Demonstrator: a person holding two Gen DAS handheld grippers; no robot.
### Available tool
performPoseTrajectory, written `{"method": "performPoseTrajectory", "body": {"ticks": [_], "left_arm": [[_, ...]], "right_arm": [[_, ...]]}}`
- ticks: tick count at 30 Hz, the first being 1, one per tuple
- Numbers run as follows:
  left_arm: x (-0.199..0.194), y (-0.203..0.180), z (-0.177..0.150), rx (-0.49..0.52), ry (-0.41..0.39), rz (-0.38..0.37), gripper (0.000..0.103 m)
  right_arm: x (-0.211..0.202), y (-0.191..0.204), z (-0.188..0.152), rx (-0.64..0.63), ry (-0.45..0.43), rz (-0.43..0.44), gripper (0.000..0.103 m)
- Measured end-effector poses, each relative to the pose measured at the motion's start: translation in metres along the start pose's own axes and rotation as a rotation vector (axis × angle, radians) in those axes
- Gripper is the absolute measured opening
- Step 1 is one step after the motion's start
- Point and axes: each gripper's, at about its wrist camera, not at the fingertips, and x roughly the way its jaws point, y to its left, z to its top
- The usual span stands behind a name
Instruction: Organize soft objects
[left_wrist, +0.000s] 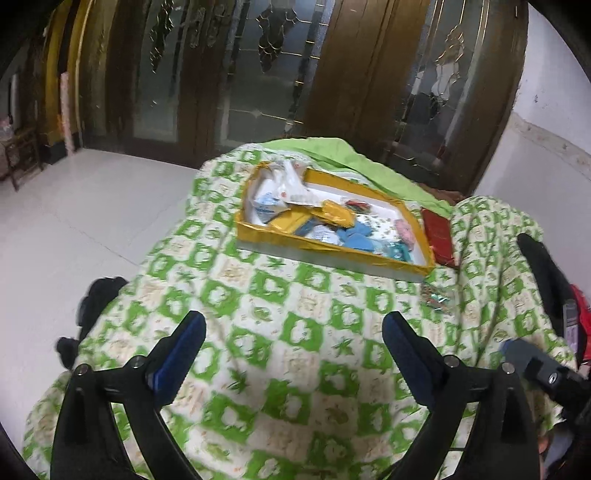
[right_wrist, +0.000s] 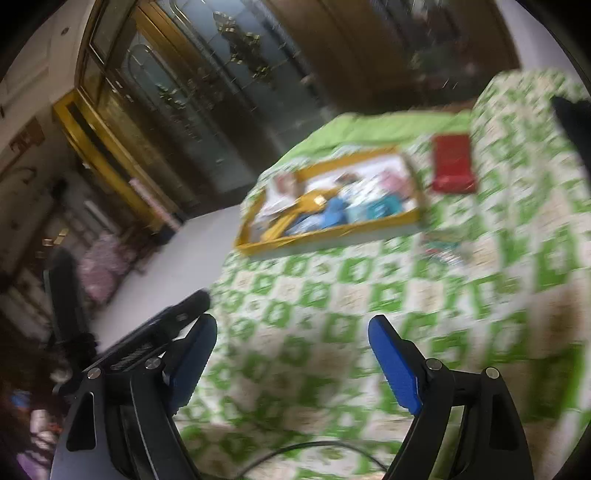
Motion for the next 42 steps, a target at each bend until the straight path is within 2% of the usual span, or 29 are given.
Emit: {"method": "performPoseTrajectory", "body": {"ticks": [1,6,10,17,22,25,27,28,30,31,36,42], "left_arm": [[-0.005,0.0,-0.002,0.011,-0.007,0.024,0.099],[-0.025,-0.002,-0.008,0.086,-0.066,0.144,0.103],[-0.031,-0.001,-0.007,0.124,-0.08,0.2,0.103],[-0.037,-0.006,-0.006,0.142,-0.1,0.168,0.103],[-0.039,-0.01,-0.005,0.157,-0.107,0.206,0.103],[-0.041,-0.006,-0.003,0.135,-0.108,0.201,0.103],[-0.042,-0.005,-0.002,0.128,-0.104,0.196,0.103],[-0.043,-0.005,-0.002,0.13,-0.101,0.195,0.103],[-0.045,-0.007,-0.003,0.14,-0.109,0.195,0.103],[-0.046,-0.007,-0.004,0.144,-0.117,0.199,0.103],[-0.043,-0.009,-0.004,0.14,-0.112,0.194,0.103],[-0.042,-0.01,-0.004,0.146,-0.105,0.195,0.103]], "right_arm": [[-0.003,0.001,-0.001,-0.01,-0.011,-0.036,0.089],[-0.008,0.005,0.0,-0.046,-0.033,-0.1,0.092],[-0.015,0.012,0.001,-0.088,-0.064,-0.143,0.092],[-0.026,0.02,0.004,-0.11,-0.077,-0.18,0.093],[-0.031,0.027,0.004,-0.117,-0.063,-0.208,0.093],[-0.035,0.032,0.004,-0.12,-0.058,-0.211,0.093],[-0.04,0.035,0.004,-0.102,-0.03,-0.204,0.093],[-0.045,0.035,0.003,-0.069,0.021,-0.19,0.093],[-0.058,0.034,0.0,-0.004,0.071,-0.127,0.093],[-0.07,0.038,-0.002,0.001,0.06,-0.109,0.093],[-0.08,0.051,0.0,-0.111,-0.069,-0.198,0.095],[-0.063,0.045,0.0,-0.134,-0.081,-0.235,0.095]]}}
